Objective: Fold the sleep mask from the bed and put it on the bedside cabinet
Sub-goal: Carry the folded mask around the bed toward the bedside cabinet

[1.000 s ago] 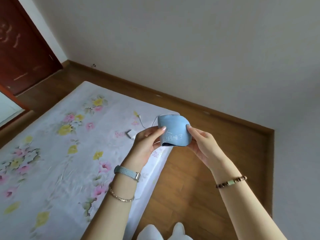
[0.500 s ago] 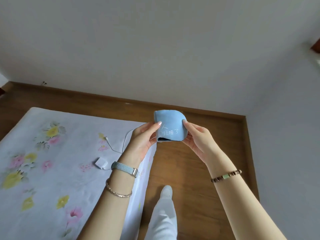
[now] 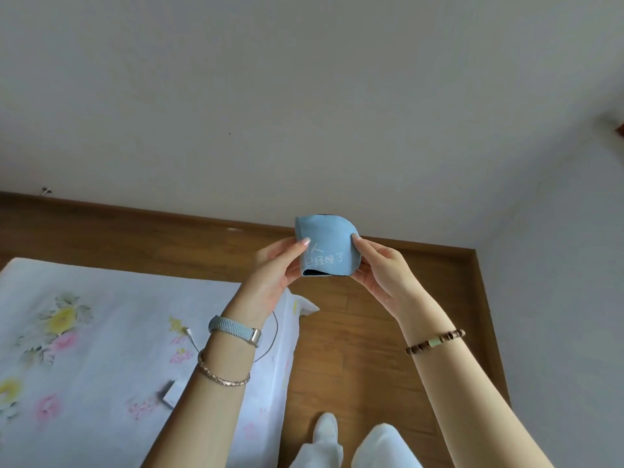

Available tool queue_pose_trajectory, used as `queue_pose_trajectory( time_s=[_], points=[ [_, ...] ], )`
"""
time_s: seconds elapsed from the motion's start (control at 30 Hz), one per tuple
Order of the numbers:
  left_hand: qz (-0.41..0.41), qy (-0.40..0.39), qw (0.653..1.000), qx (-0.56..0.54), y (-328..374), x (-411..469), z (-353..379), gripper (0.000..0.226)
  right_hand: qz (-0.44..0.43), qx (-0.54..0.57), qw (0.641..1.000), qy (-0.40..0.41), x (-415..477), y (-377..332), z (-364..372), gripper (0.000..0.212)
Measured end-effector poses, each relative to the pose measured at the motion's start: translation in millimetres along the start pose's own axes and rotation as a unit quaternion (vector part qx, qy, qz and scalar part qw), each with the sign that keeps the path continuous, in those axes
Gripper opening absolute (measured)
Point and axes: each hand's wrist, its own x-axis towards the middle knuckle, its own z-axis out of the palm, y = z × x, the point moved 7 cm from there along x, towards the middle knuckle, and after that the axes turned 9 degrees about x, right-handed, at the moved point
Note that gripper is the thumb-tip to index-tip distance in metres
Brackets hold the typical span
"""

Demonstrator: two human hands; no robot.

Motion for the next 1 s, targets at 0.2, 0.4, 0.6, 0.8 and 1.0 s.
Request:
queue_pose_trajectory(
  time_s=[0.2, 0.4, 0.6, 0.8, 1.0],
  points=[
    [-0.009, 0.011, 1.0, -0.005, 20.2, 54.9, -2.4, 0.024, 0.007, -0.009, 1.0, -0.008, 62.7, -25.1, 11.4, 0.019],
    [-0.001, 0.043, 0.999, -0.029, 41.2, 125.1, -0.4, 0.019, 0.032, -0.026, 0.998, -0.039, 145.2, -55.4, 18.7, 0.02],
    [0.008, 0.082, 0.994, -0.072, 73.3, 205.9, 8.2, 0.028, 0.056, -0.026, 0.995, -0.08, 245.5, -100.1, 32.6, 0.027],
    [0.023, 0.137, 0.987, -0.084, 108.4, 265.3, -8.9, 0.028, 0.076, -0.053, 0.987, -0.135, 330.0, -130.9, 72.5, 0.024],
    [0.031, 0.186, 0.975, -0.117, 131.6, 303.1, -47.5, 0.031, 0.105, -0.088, 0.975, -0.174, 395.0, -133.5, 127.9, 0.022]
  ],
)
